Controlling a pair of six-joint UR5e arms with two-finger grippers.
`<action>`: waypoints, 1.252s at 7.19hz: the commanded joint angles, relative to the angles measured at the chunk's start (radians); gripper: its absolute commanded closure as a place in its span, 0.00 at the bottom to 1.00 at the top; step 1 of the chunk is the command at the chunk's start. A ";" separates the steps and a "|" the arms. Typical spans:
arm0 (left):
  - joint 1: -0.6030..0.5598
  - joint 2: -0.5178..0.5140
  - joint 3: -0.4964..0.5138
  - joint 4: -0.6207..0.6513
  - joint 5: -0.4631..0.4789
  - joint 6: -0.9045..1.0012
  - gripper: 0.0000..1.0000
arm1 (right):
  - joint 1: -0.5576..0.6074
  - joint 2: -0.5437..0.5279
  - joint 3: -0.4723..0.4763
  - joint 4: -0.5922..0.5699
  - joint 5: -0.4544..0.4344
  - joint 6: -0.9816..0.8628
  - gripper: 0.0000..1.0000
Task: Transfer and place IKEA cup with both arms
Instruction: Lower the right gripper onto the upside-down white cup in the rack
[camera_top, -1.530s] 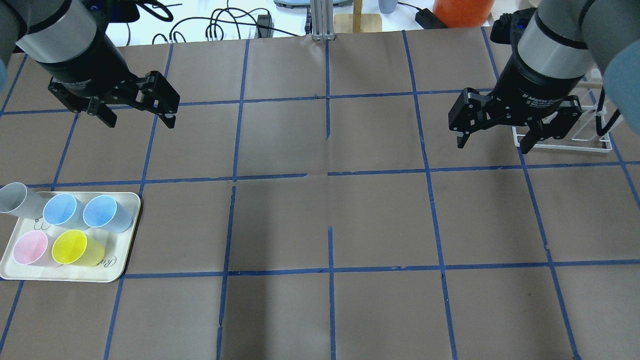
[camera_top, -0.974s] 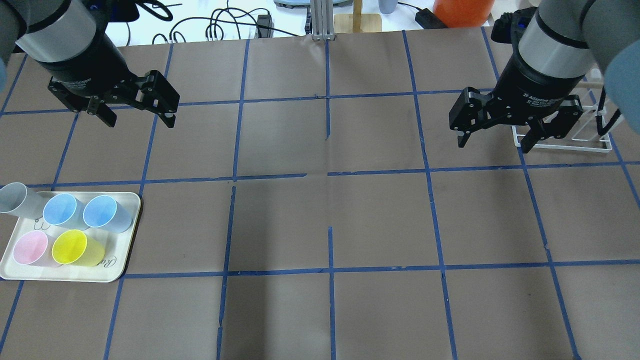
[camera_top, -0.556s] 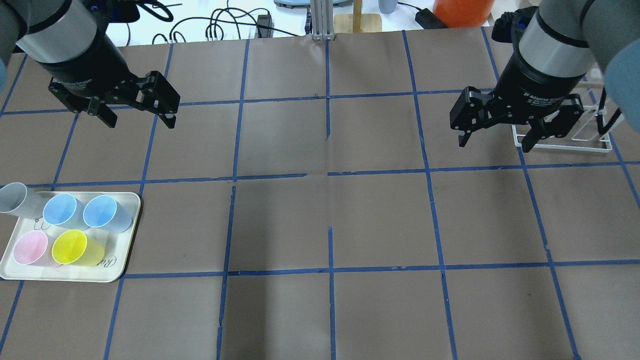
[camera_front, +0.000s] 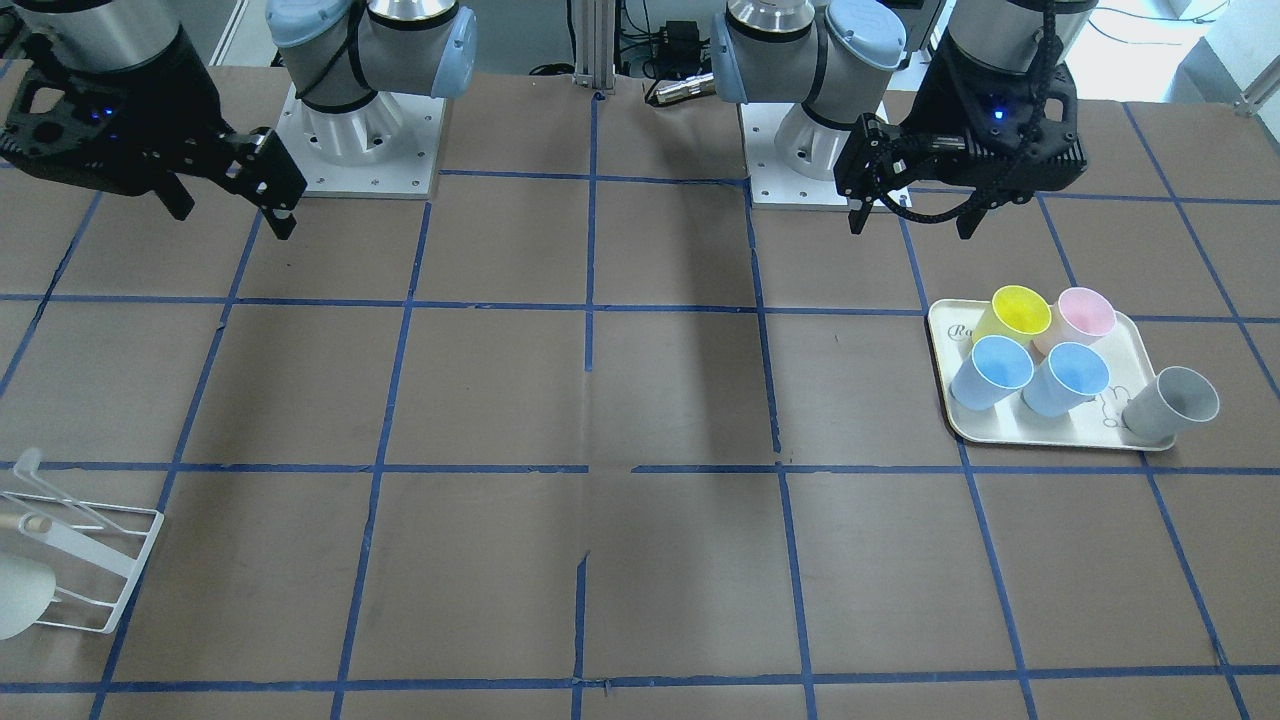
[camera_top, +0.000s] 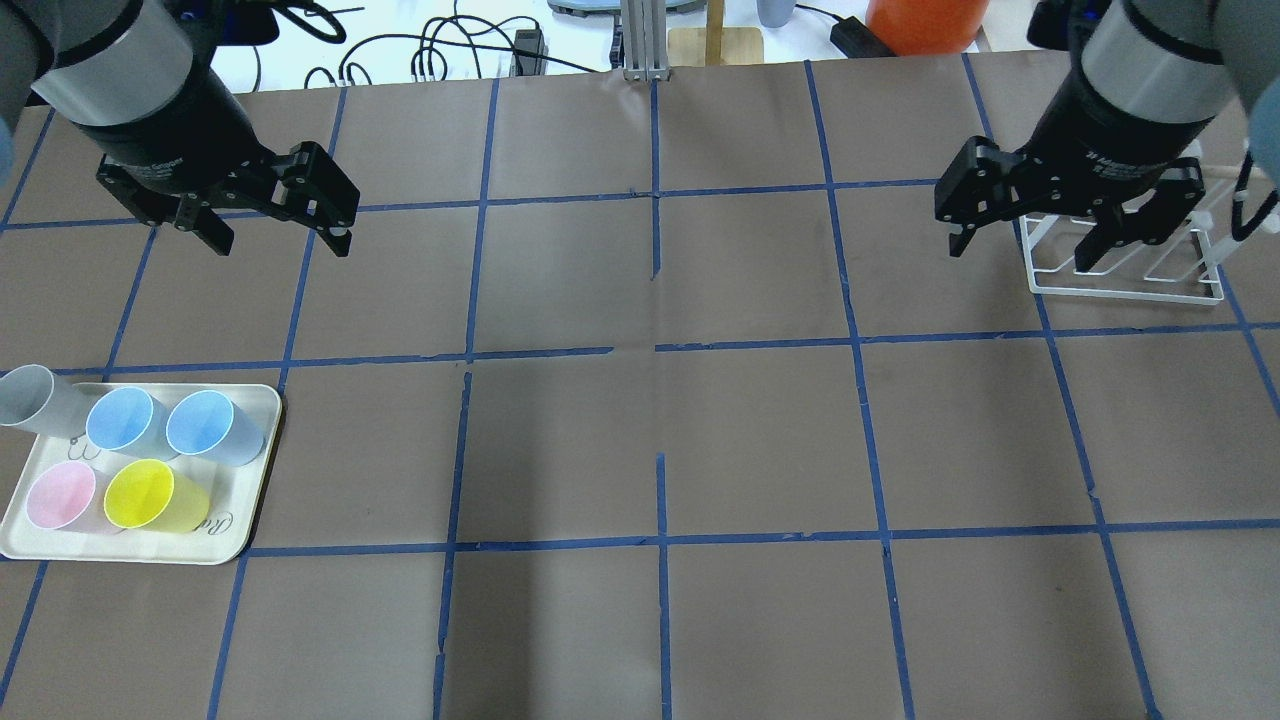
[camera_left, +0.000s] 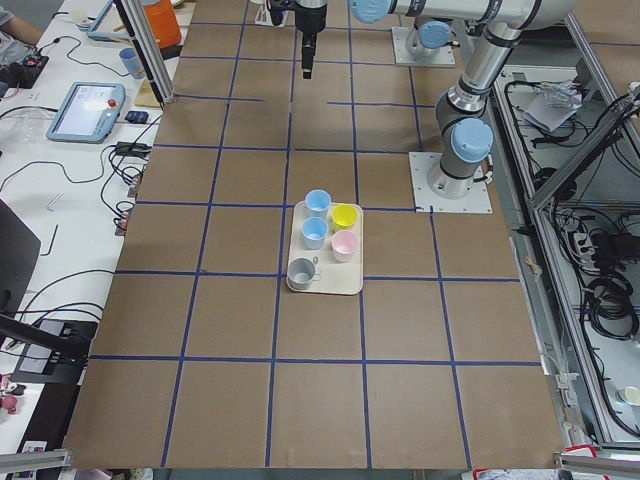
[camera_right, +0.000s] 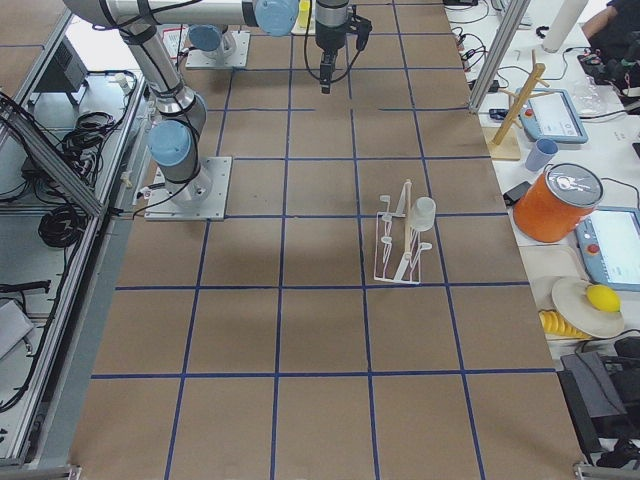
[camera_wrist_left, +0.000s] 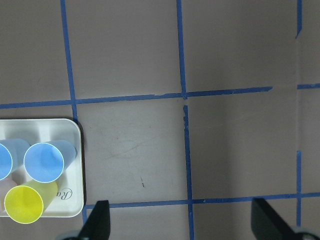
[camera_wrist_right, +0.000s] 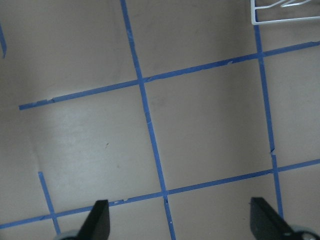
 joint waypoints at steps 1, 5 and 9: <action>0.000 0.002 0.001 0.000 0.001 0.000 0.00 | -0.154 0.114 -0.111 -0.020 0.005 -0.213 0.00; 0.002 0.001 0.001 0.000 0.001 0.000 0.00 | -0.199 0.442 -0.445 -0.018 0.007 -0.402 0.00; 0.000 0.001 0.001 0.000 0.001 0.000 0.00 | -0.252 0.569 -0.453 -0.133 0.035 -0.584 0.00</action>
